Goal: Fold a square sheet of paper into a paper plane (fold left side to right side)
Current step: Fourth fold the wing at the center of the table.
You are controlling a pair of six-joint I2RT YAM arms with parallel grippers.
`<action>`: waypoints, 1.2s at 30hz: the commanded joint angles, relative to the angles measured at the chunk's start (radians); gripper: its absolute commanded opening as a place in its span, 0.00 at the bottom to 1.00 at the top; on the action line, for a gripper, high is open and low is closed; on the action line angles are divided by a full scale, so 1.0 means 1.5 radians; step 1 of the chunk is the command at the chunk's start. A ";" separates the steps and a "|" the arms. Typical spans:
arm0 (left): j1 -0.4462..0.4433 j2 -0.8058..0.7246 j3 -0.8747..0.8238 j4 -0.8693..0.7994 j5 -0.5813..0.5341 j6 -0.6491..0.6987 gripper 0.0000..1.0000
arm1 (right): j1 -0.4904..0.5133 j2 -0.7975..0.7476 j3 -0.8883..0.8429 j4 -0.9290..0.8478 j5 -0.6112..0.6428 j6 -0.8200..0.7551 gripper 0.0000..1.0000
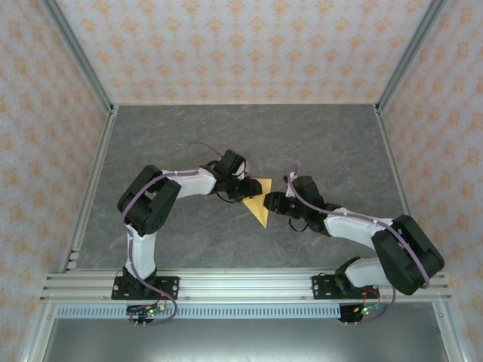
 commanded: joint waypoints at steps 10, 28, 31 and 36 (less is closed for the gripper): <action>-0.005 0.003 -0.004 0.003 -0.014 0.002 0.43 | -0.067 0.113 0.005 0.147 -0.141 0.143 0.30; -0.005 0.001 -0.001 0.001 -0.016 0.001 0.43 | -0.067 0.201 0.027 0.219 -0.160 0.193 0.25; -0.004 0.003 0.000 0.000 -0.016 0.001 0.43 | -0.067 0.213 0.027 0.238 -0.165 0.202 0.24; -0.004 0.004 0.001 -0.002 -0.016 0.001 0.43 | -0.068 0.227 0.030 0.248 -0.171 0.207 0.23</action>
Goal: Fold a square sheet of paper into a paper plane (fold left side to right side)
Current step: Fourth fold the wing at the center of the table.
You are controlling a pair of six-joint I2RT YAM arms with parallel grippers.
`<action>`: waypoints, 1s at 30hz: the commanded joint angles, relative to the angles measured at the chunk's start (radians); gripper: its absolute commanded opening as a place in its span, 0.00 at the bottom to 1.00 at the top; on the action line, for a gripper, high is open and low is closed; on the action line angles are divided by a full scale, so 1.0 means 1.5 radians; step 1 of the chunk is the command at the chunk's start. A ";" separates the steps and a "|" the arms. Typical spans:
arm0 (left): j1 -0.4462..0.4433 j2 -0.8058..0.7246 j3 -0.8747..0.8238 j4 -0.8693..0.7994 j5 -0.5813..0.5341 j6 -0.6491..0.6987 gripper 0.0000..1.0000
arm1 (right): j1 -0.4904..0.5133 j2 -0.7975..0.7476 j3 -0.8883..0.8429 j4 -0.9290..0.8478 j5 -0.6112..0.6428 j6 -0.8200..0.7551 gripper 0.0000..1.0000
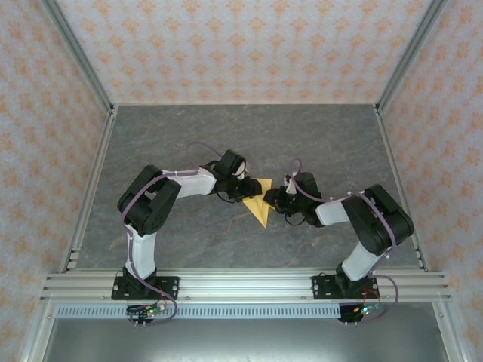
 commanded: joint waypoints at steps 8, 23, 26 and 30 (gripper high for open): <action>-0.004 0.005 0.001 -0.001 -0.016 0.001 0.43 | -0.001 0.029 0.016 0.067 -0.022 0.021 0.17; -0.004 0.002 0.000 -0.005 -0.016 0.004 0.43 | -0.001 -0.011 0.021 -0.037 0.037 -0.044 0.04; -0.005 0.002 0.000 -0.004 -0.016 0.004 0.43 | -0.001 -0.026 0.022 -0.066 0.050 -0.060 0.04; -0.004 0.004 -0.002 -0.005 -0.016 0.004 0.43 | -0.001 -0.032 0.024 -0.088 0.059 -0.076 0.04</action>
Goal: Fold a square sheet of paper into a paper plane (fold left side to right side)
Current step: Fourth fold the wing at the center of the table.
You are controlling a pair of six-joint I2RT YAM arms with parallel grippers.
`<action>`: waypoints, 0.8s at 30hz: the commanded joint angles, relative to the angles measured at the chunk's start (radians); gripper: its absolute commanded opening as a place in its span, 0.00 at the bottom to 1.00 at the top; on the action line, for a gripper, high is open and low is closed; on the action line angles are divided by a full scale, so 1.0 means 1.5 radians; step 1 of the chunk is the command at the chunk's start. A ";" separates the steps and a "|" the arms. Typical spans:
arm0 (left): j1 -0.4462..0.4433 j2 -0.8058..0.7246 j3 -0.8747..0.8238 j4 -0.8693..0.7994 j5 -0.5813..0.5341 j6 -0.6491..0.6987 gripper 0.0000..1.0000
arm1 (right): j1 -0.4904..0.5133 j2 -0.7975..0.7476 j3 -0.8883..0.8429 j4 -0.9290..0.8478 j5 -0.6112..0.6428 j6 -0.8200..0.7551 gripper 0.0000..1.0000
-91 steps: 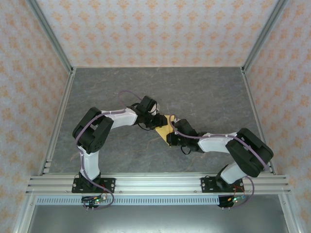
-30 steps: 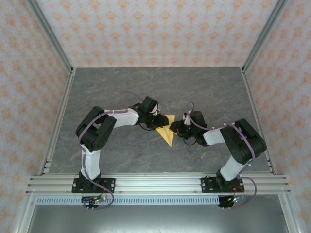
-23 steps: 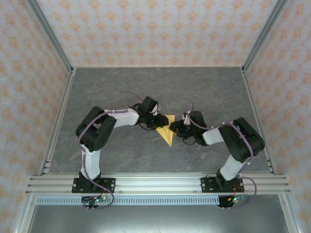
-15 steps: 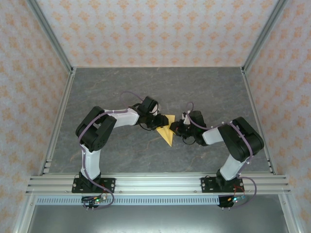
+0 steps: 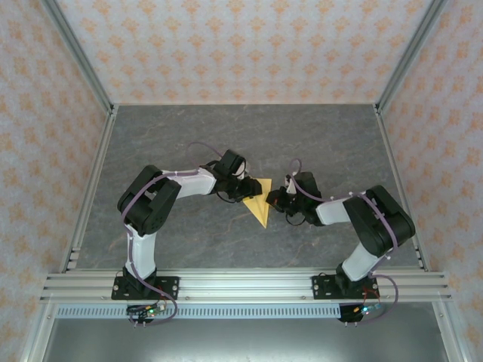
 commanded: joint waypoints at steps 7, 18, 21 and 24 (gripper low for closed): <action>-0.004 0.000 -0.003 -0.004 -0.016 0.004 0.43 | -0.002 -0.016 0.021 -0.058 0.046 -0.046 0.04; -0.005 0.000 -0.005 -0.003 -0.015 0.005 0.43 | -0.002 -0.006 0.035 -0.088 0.059 -0.067 0.04; -0.004 0.000 -0.005 -0.004 -0.015 0.006 0.43 | -0.002 -0.008 0.038 -0.091 0.059 -0.069 0.04; -0.005 -0.001 -0.006 -0.004 -0.016 0.006 0.43 | -0.002 -0.014 0.038 -0.093 0.061 -0.071 0.04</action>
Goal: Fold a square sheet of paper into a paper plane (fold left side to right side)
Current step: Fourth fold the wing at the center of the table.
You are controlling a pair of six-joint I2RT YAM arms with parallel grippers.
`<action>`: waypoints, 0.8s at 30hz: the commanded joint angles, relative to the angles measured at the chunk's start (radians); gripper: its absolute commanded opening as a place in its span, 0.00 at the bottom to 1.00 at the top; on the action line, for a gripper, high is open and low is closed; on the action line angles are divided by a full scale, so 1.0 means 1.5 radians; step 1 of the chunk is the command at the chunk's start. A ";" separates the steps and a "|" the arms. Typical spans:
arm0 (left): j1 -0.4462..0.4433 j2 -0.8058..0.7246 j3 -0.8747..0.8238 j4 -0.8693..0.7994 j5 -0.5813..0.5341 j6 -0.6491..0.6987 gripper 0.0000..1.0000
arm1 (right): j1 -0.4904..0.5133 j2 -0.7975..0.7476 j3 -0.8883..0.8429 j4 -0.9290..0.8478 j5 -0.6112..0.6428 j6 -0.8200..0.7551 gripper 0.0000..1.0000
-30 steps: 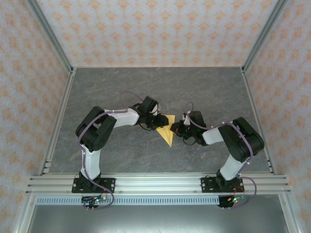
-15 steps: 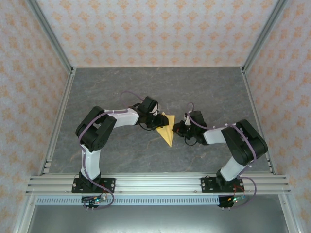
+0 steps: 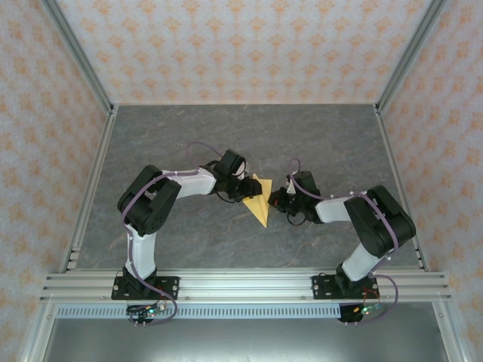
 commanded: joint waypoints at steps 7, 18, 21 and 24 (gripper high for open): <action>-0.005 -0.001 -0.008 -0.002 -0.016 0.006 0.43 | -0.002 -0.009 0.016 -0.031 0.021 -0.027 0.04; -0.005 -0.001 -0.009 -0.003 -0.017 0.006 0.43 | -0.001 -0.025 0.012 -0.043 0.022 -0.035 0.04; -0.005 -0.002 -0.009 -0.005 -0.017 0.006 0.43 | -0.002 -0.028 0.011 -0.046 0.021 -0.037 0.04; -0.004 -0.002 -0.008 -0.004 -0.017 0.006 0.43 | -0.002 -0.026 0.010 -0.046 0.021 -0.037 0.04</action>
